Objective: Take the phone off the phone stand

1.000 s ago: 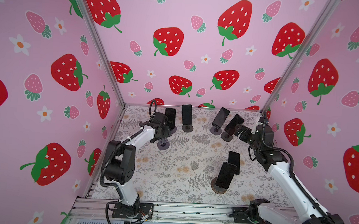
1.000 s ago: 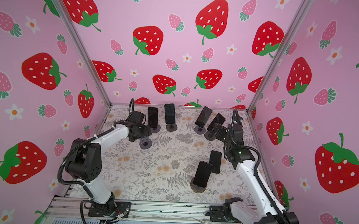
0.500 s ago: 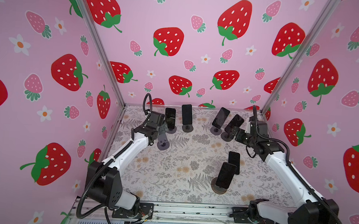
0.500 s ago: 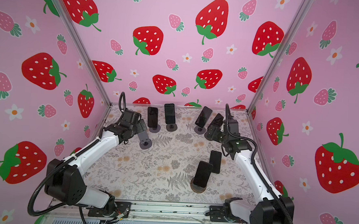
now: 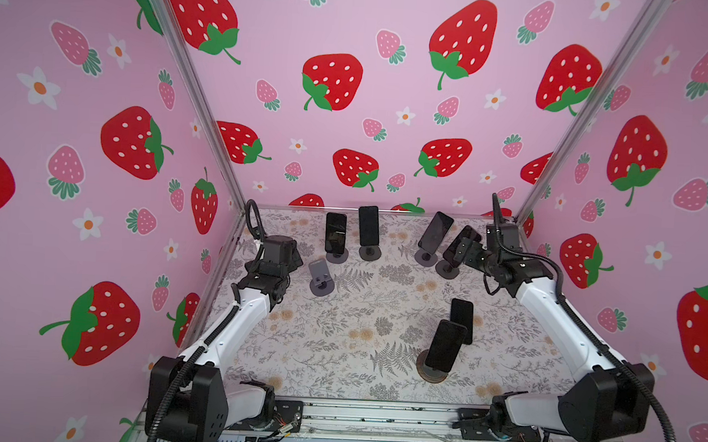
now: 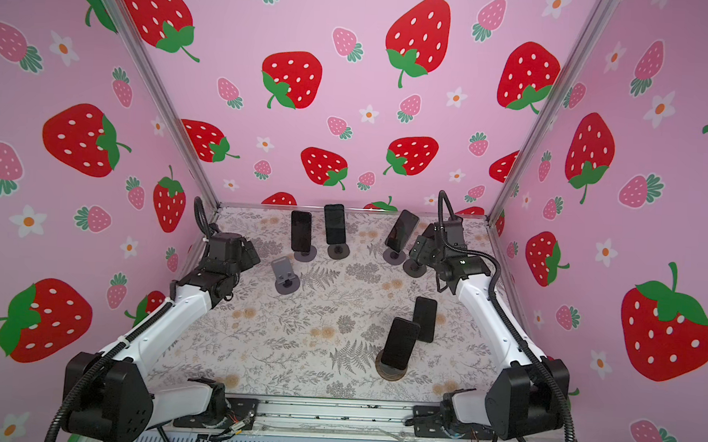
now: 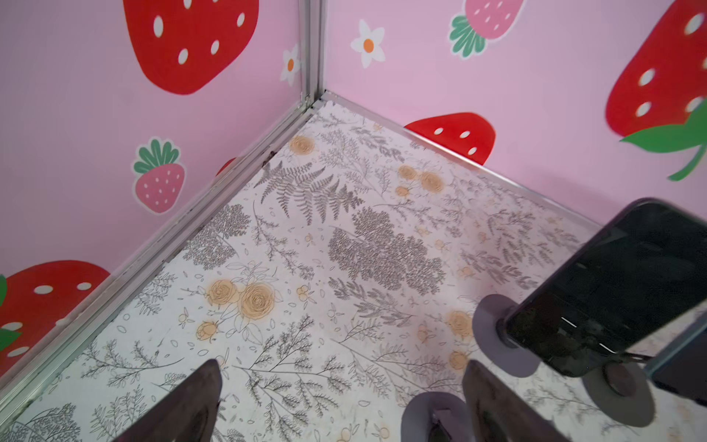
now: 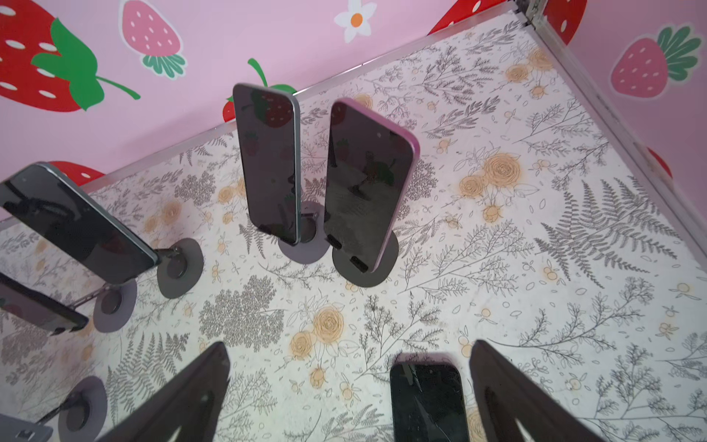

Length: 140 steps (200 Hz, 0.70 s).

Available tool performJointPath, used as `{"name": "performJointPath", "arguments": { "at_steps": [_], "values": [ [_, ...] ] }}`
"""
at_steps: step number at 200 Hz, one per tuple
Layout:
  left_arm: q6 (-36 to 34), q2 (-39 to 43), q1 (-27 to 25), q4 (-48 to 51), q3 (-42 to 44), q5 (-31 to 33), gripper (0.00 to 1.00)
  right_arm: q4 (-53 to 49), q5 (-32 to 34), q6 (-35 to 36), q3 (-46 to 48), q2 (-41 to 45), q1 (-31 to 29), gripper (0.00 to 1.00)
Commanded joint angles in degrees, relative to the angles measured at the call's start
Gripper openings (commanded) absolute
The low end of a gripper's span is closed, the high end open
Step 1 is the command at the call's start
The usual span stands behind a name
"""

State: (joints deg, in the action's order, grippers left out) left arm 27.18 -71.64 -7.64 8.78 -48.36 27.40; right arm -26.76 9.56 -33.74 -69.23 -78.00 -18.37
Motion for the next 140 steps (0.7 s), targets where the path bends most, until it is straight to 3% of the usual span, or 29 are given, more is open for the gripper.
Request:
{"name": "performJointPath", "arguments": {
  "at_steps": [1,16,43,85,119,140],
  "values": [
    [-1.8,0.8,2.1,-7.6,5.9,1.4,0.99,0.2,-1.0,2.2,-1.3,0.3,0.1,1.0],
    [-0.1,1.5,5.5,-9.4,9.3,-0.2,0.99,-2.2,-0.6,1.2,-2.1,-0.2,0.1,1.0],
    [2.3,0.7,10.4,-11.7,11.2,-5.0,0.99,-8.0,-7.0,-0.6,-2.8,-0.3,-0.2,1.0],
    [2.6,-3.9,10.5,-13.9,10.5,-4.9,0.99,-24.5,-11.5,-0.4,-4.2,0.7,-1.5,1.0],
    [3.6,-4.9,10.6,-12.5,9.6,-4.6,0.99,-40.1,-12.6,0.5,-12.0,0.9,-3.1,1.0],
    [4.2,-4.5,10.6,-12.0,9.9,-4.4,0.99,-47.7,-18.0,1.2,-14.8,0.2,-3.3,1.0]
  ]
}}
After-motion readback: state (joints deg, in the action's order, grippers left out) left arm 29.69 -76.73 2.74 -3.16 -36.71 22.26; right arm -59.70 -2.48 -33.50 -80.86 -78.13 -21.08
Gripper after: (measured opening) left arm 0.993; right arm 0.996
